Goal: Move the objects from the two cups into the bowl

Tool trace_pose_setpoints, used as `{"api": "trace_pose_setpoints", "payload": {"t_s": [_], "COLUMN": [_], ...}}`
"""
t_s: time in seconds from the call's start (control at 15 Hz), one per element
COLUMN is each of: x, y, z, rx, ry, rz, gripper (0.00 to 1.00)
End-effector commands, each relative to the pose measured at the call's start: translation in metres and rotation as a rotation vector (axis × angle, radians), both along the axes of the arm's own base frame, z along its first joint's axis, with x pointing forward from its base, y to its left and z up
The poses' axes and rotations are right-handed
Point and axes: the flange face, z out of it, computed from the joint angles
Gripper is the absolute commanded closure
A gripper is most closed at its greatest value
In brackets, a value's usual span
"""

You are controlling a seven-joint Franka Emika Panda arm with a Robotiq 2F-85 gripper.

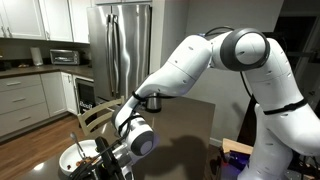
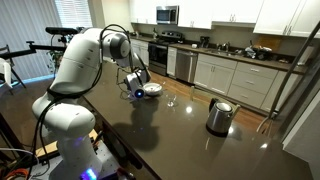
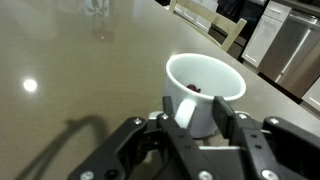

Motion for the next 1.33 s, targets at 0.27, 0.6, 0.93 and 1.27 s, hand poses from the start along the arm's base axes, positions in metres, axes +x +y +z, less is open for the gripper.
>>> {"api": "trace_pose_setpoints", "payload": {"t_s": [0.27, 0.6, 0.93, 1.27], "x": [-0.0002, 0.001, 0.0021, 0.0023], "y": [-0.0011, -0.0026, -0.005, -0.0081], "z": [0.0055, 0.0062, 0.0077, 0.0083], "rx": [-0.026, -0.03, -0.024, -0.014], "ry": [0.037, 0.042, 0.048, 0.061], "rz": [-0.053, -0.06, -0.069, -0.076], "gripper": [0.65, 0.87, 0.92, 0.92]}}
